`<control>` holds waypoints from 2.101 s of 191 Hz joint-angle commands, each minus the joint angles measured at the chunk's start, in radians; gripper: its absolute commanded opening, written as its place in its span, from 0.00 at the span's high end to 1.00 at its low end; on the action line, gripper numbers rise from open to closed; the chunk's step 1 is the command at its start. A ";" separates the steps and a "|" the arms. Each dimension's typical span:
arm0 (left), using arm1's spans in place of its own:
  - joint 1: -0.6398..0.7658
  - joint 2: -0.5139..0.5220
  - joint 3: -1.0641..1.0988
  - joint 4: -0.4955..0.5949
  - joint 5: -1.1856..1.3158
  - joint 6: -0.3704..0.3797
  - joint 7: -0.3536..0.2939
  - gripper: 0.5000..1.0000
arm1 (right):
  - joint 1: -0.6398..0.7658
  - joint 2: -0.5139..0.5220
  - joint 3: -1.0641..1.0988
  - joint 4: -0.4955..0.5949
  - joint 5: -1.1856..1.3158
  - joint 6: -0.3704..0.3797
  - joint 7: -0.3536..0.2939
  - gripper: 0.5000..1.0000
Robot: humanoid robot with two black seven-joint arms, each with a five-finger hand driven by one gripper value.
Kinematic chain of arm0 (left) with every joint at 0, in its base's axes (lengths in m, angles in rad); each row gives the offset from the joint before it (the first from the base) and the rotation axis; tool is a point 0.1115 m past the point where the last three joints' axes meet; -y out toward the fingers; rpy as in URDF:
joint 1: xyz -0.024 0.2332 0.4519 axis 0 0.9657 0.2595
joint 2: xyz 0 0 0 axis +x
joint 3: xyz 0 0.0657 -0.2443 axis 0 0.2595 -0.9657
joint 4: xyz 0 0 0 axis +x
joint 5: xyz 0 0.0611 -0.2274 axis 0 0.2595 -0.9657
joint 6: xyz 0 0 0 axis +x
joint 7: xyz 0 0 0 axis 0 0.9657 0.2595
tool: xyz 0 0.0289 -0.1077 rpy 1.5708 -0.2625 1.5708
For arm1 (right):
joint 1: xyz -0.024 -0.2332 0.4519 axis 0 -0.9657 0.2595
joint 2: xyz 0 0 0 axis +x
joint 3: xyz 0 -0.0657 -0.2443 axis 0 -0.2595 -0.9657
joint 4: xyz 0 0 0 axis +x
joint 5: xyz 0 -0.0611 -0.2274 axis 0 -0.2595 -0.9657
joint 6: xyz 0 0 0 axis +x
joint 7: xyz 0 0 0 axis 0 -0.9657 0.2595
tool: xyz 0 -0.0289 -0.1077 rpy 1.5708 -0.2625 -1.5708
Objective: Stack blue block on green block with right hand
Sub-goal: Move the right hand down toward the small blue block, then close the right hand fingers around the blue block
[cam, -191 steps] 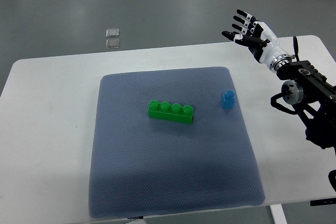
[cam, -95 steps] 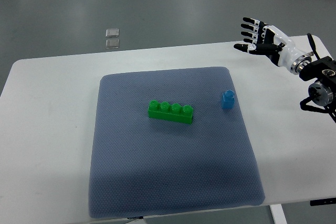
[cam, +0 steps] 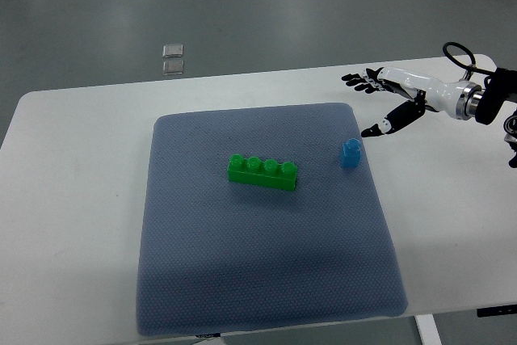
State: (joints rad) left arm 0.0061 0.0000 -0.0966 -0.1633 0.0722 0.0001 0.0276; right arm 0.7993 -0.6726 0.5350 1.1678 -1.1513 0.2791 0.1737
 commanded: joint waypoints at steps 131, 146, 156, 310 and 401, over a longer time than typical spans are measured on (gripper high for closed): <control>0.000 0.000 0.000 0.001 0.000 0.000 0.000 0.00 | 0.074 0.104 -0.194 -0.072 -0.265 -0.070 -0.074 0.33; 0.000 0.000 0.000 -0.001 0.000 0.000 0.000 0.00 | 0.074 0.104 -0.196 -0.072 -0.272 -0.069 -0.074 0.35; 0.000 0.000 0.000 -0.001 0.000 0.000 0.000 0.00 | 0.074 0.104 -0.201 -0.074 -0.294 -0.070 -0.074 0.38; 0.002 0.000 0.000 -0.001 0.000 0.000 0.000 0.00 | 0.074 0.137 -0.211 -0.119 -0.329 -0.081 -0.092 0.47; 0.000 0.000 0.000 0.001 0.000 0.000 0.000 0.00 | 0.074 0.148 -0.222 -0.126 -0.341 -0.097 -0.095 0.55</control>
State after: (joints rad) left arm 0.0062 0.0000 -0.0967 -0.1635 0.0720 0.0000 0.0276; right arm 0.8730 -0.5253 0.3153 1.0417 -1.4881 0.1904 0.0783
